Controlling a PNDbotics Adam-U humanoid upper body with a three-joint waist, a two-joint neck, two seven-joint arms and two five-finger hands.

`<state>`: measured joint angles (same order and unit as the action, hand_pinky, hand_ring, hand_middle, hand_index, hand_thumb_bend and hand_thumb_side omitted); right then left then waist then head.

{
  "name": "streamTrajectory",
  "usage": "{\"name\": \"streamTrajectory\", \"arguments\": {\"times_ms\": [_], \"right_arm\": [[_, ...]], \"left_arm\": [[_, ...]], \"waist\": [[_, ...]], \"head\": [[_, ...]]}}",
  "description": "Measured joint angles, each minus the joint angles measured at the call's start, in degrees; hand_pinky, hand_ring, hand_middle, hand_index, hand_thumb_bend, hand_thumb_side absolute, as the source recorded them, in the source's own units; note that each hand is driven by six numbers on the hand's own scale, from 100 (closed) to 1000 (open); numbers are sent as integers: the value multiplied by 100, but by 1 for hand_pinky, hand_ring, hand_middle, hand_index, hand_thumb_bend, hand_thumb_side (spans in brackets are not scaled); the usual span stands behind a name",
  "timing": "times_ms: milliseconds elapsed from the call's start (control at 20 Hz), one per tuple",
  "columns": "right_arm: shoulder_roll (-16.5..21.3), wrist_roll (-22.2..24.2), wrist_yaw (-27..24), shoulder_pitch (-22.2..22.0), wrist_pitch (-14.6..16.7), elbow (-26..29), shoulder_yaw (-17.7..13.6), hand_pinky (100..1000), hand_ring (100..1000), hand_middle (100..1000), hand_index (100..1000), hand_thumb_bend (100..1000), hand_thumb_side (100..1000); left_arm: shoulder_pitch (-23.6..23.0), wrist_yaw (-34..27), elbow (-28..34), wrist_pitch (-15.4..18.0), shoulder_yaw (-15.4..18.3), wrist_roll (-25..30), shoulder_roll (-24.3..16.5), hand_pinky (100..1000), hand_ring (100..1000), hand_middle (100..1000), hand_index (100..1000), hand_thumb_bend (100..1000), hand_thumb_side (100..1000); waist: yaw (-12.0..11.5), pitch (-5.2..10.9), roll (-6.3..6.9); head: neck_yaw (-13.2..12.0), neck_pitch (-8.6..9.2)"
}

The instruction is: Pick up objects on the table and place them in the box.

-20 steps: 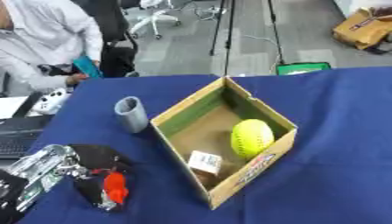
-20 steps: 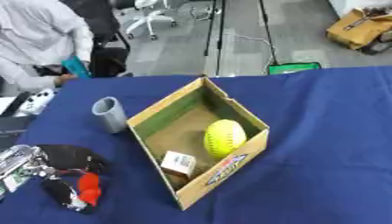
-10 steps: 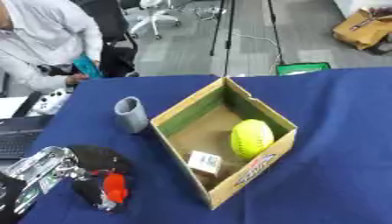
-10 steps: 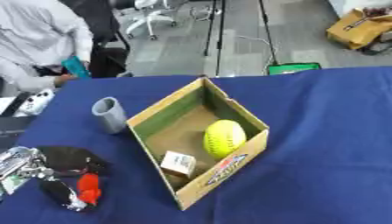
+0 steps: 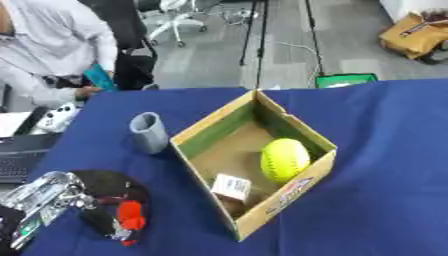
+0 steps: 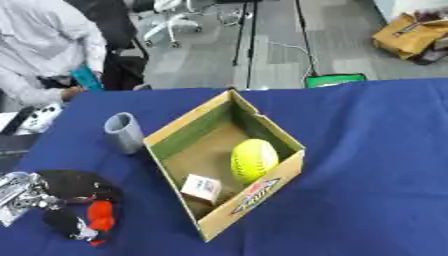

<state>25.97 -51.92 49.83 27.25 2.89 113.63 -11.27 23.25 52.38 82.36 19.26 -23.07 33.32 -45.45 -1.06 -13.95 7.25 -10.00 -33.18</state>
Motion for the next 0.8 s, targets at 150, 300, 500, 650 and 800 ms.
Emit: {"name": "streamTrajectory", "arguments": {"times_ms": [150, 300, 500, 650, 800], "right_arm": [[0, 1, 0, 0, 3, 0, 0, 623, 471, 353, 466, 100, 585], [0, 0, 0, 0, 5, 0, 0, 623, 471, 353, 466, 100, 585], [0, -4, 0, 0, 9, 0, 0, 622, 471, 354, 466, 100, 584], [0, -4, 0, 1, 10, 0, 0, 622, 471, 354, 466, 100, 585], [0, -4, -1, 2, 11, 0, 0, 622, 471, 354, 466, 100, 585]], "left_arm": [[-2, -11, 0, -2, 0, -2, 0, 1000, 1000, 934, 974, 509, 937], [-3, -16, 0, -3, 1, -3, 0, 1000, 1000, 933, 972, 504, 937], [-4, -20, 0, -5, 1, -7, 0, 1000, 1000, 930, 969, 501, 937], [-4, -30, 0, -4, 1, -10, -1, 1000, 1000, 928, 968, 505, 934], [-4, -31, 0, 5, 1, -19, -1, 1000, 1000, 926, 967, 523, 931]], "waist": [[-3, -1, 0], [-3, -1, 0], [-3, -1, 0], [-4, -1, 0], [-4, -1, 0]], "head": [[0, 0], [0, 0], [0, 0], [0, 0], [1, 0]]}}
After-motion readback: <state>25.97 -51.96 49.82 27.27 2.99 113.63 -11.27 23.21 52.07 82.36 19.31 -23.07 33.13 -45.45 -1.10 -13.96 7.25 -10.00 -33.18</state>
